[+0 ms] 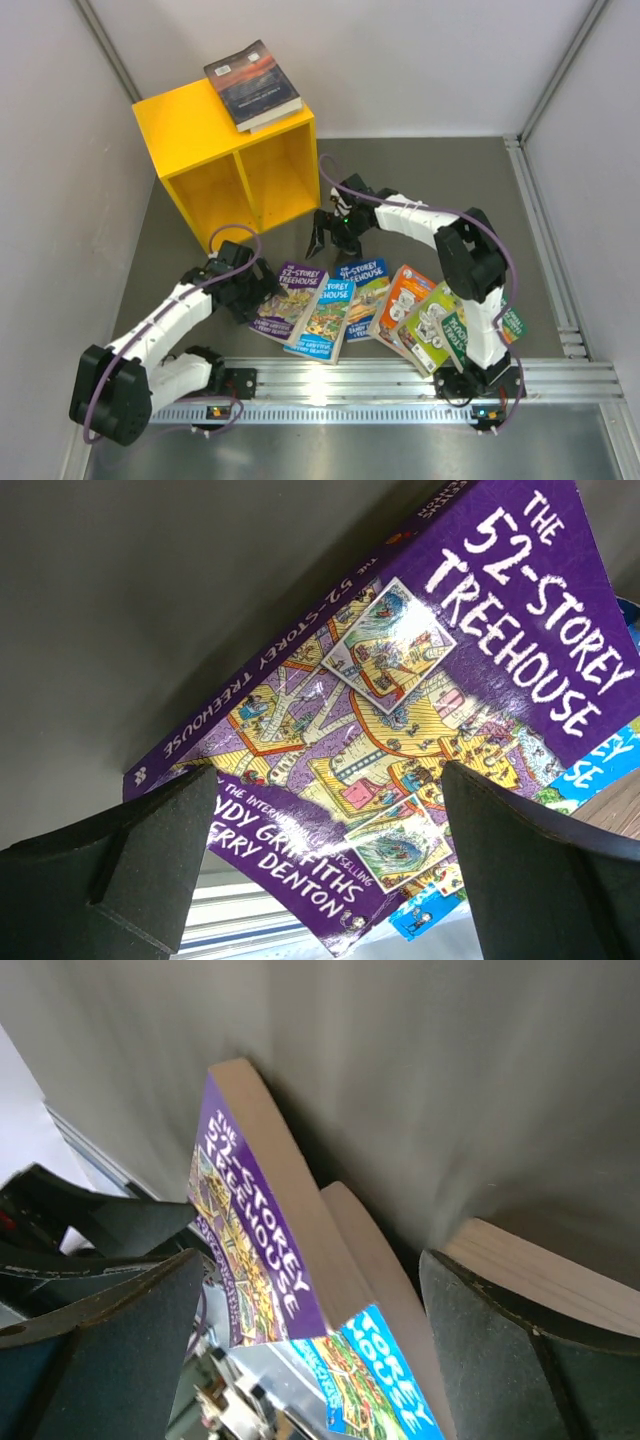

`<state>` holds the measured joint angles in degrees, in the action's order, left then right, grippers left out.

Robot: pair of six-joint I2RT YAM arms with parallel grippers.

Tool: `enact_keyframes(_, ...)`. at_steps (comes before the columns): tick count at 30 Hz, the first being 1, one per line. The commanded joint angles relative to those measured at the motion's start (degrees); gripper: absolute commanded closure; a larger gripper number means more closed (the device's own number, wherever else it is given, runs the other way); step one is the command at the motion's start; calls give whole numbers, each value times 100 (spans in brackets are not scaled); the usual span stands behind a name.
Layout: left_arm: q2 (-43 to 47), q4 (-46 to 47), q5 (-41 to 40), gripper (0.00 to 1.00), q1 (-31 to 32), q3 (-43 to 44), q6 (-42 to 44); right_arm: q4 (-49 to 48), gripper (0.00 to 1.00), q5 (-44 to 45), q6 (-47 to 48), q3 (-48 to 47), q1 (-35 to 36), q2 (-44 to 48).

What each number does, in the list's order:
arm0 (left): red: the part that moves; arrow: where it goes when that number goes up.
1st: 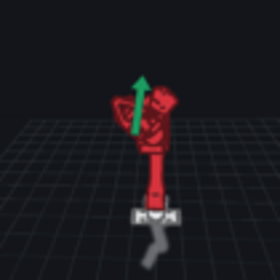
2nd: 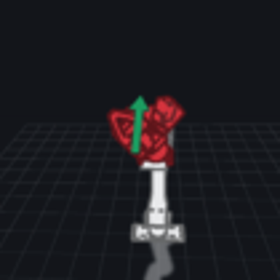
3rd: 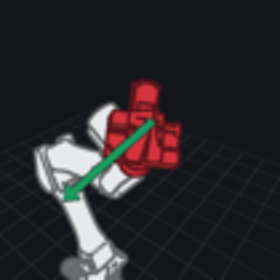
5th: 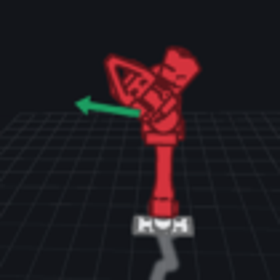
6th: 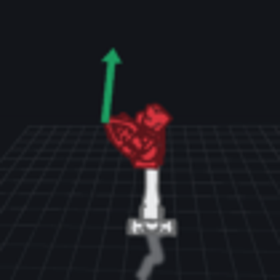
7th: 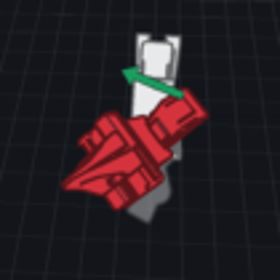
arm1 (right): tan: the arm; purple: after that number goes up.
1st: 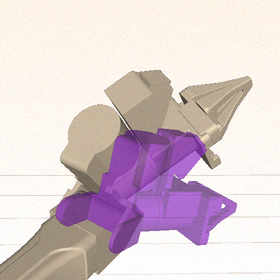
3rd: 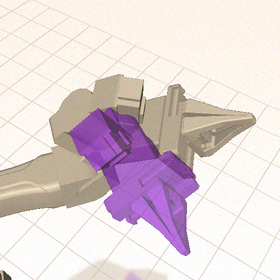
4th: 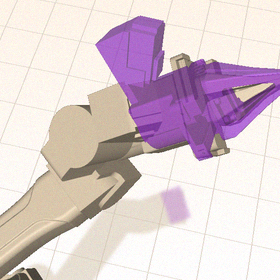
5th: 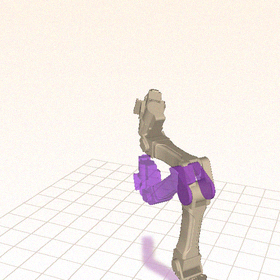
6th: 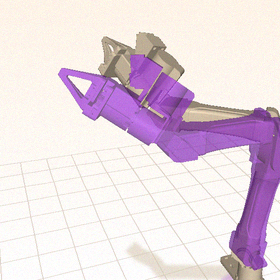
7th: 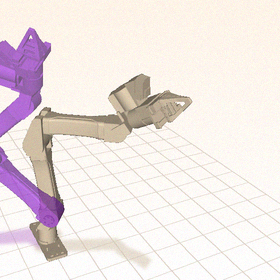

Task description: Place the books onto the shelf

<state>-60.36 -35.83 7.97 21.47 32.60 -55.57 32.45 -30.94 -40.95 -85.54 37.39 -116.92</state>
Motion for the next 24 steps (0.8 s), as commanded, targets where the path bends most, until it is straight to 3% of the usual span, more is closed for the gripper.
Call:
enact_keyframes(1,-54,366,56,1,6,-175,29,-133,12,-140,157,-235,427,-252)
enact_keyframes(12,-486,894,311,1,6,-26,204,-432,22,-343,-71,-95,621,-173)
enact_keyframes(15,-591,947,363,1,6,71,284,-423,35,-237,-18,-182,577,-94)
enact_keyframes(16,-600,947,372,1,6,123,318,-423,48,-176,-10,-252,516,-68)
enact_keyframes(18,-644,947,390,1,-3,176,336,-423,64,-141,-18,-340,454,-15)
enact_keyframes(19,-661,938,399,1,6,237,354,-423,80,-149,-27,-428,384,3)
enact_keyframes(21,-679,903,407,2,6,343,354,-415,95,-176,-53,-525,331,38)
enact_keyframes(22,-618,920,494,2,6,474,345,-415,100,-219,-62,-586,296,64)
enact_keyframes(24,-382,999,574,1,6,720,371,-423,100,-228,-62,-613,278,187)
